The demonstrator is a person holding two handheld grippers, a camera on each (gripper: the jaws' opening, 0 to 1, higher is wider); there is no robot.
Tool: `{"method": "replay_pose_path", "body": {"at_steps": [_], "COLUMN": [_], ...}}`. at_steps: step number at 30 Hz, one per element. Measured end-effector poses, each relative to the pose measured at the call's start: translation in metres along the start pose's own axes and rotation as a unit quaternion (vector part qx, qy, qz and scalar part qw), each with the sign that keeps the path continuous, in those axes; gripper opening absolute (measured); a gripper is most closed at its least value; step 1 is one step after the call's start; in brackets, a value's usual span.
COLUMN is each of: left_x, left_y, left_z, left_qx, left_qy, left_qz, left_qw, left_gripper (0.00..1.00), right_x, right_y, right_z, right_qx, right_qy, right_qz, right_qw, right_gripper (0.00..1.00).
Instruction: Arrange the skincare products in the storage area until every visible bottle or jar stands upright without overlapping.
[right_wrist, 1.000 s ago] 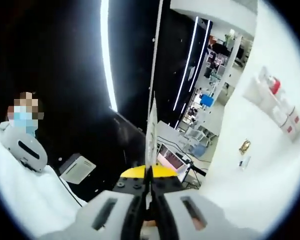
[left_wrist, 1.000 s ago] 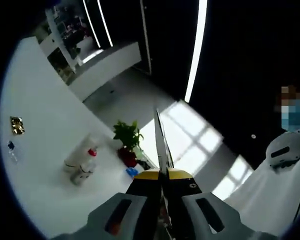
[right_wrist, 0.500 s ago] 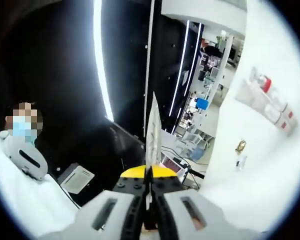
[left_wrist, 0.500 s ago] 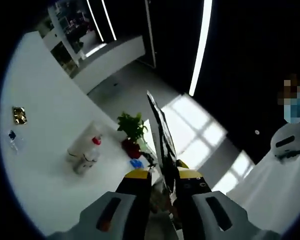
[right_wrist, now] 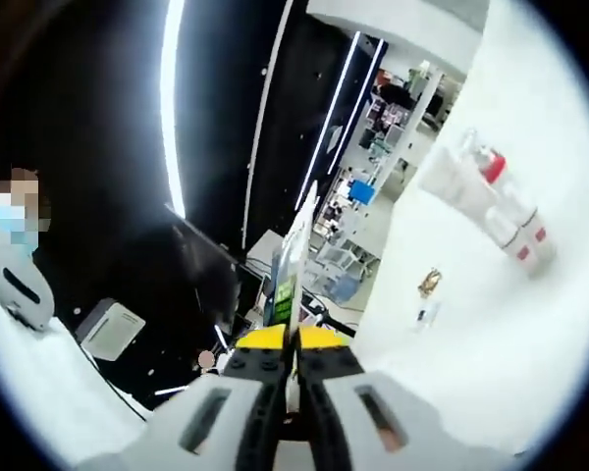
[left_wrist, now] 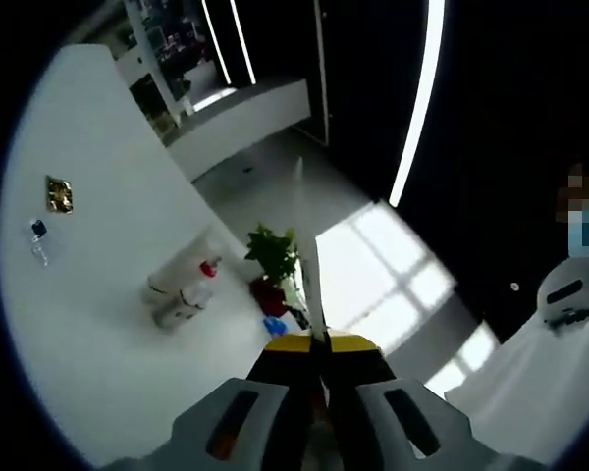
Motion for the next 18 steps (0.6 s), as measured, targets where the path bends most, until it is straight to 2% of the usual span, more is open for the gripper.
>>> {"method": "replay_pose_path", "body": {"at_steps": [3,6,10,18], "left_x": [-0.003,-0.009,-0.019,-0.039], "left_y": [-0.001,-0.001,-0.002,-0.003], "left_z": [0.002,0.004,0.005,0.010], "left_qx": [0.002,0.002,0.007,0.009], "left_qy": [-0.004,-0.014,-0.029,-0.060], "left_qz": [-0.008,-0.012,-0.023,-0.043], "left_qw": [1.0000,0.9998,0.9993,0.9972], "left_gripper": [0.00,0.00,0.00,0.00], "right_x": [0.005,0.008,0.013,0.030], "right_y": [-0.001,0.000,-0.001,-0.002], "right_z": [0.000,0.000,0.003,0.002], "right_qx": [0.001,-0.009,-0.021,-0.034], "right_qy": [0.007,0.011,0.014,0.036], "right_qz": [-0.034,-0.044,-0.054,-0.068], "right_qw": [0.9994,0.9989,0.9982,0.9964], "right_gripper": [0.06,0.11,0.22,0.36]}}
Point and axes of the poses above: the point that each gripper's makers call its tool centre point, and the gripper's own axes: z roughly forward along the fingers, x roughly to its right, y roughly out of its underside, the point moved 3 cm from there along -z, roughly backward along the fingers, and after that the axes turned 4 degrees about -y, right-handed, at the moved point
